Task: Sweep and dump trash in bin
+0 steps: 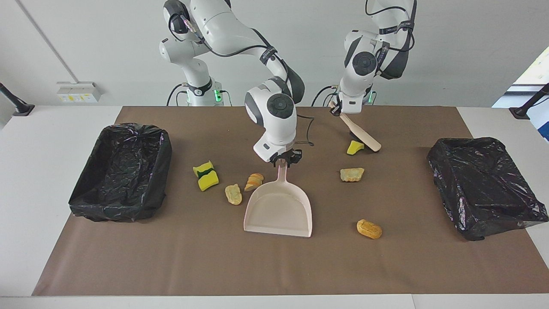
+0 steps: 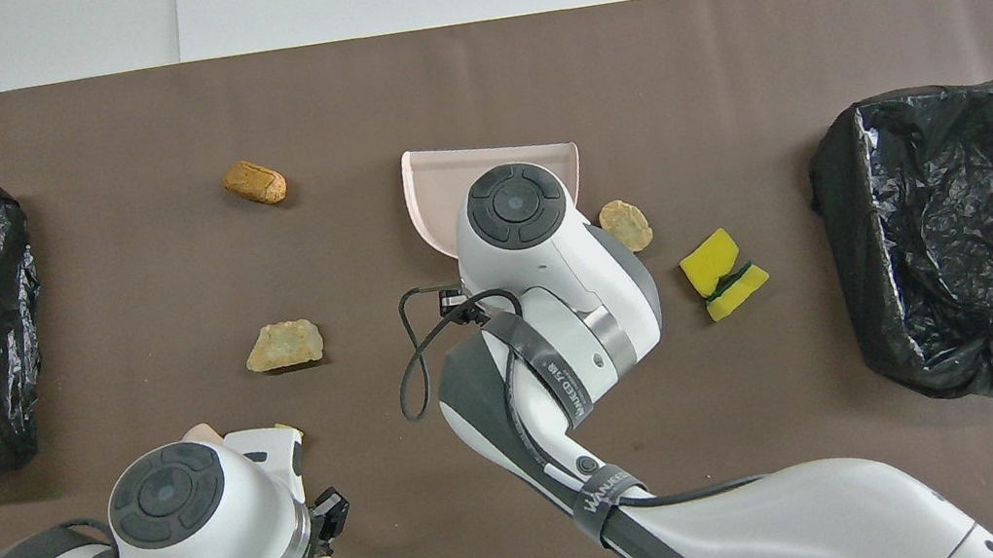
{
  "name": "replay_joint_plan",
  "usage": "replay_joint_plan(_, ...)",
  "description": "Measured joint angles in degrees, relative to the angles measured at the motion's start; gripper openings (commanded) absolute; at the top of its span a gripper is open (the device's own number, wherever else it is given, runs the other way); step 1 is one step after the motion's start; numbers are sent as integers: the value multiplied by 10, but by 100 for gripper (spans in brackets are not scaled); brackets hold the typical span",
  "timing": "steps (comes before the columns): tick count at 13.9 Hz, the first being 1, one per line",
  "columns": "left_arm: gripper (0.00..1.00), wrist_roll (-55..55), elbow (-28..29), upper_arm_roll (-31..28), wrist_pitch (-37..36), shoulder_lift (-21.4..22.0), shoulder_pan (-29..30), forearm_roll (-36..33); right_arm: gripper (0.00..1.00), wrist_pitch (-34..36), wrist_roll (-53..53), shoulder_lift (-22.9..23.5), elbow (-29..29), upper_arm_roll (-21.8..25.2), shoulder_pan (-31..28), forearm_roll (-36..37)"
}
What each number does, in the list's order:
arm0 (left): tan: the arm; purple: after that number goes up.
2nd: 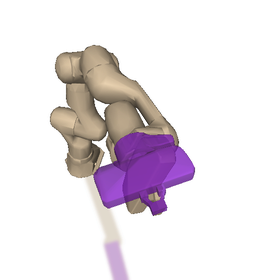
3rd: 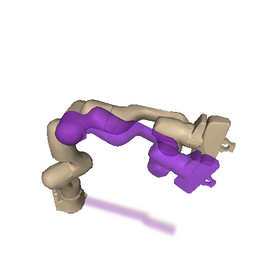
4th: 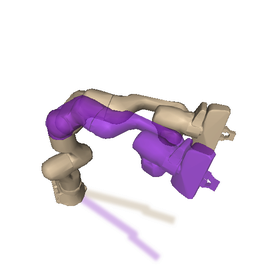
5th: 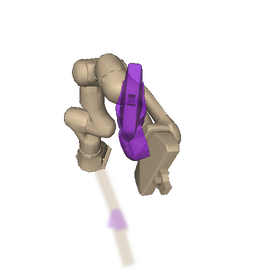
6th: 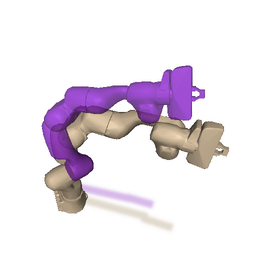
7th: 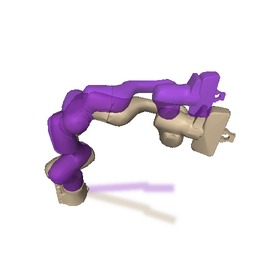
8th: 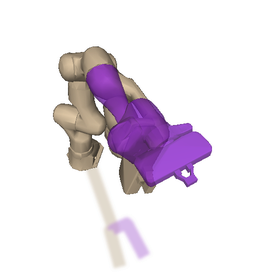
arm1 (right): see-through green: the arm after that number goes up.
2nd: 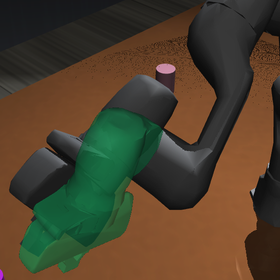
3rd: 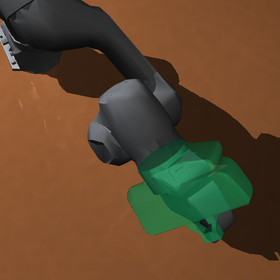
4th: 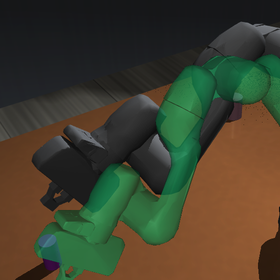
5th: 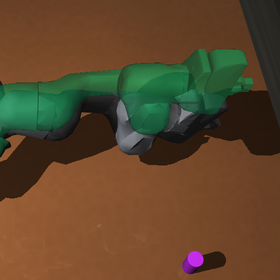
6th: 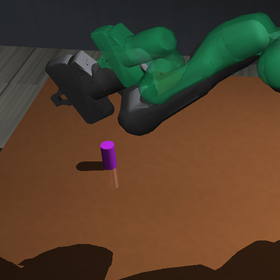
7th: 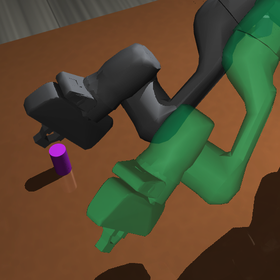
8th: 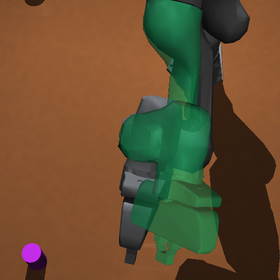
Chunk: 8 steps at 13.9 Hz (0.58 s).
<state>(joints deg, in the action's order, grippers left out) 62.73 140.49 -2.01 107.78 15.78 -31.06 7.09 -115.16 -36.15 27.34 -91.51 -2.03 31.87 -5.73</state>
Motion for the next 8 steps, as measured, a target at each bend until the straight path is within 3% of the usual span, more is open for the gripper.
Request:
replay_joint_plan(4,0,-72,-78,0,12,-68,10,8,0,-10,0,-1,-3,0,0,-19)
replay_joint_plan(8,0,-207,-153,-1,-43,-104,25,-26,0,2,44,-11,-3,2,-2,-19)
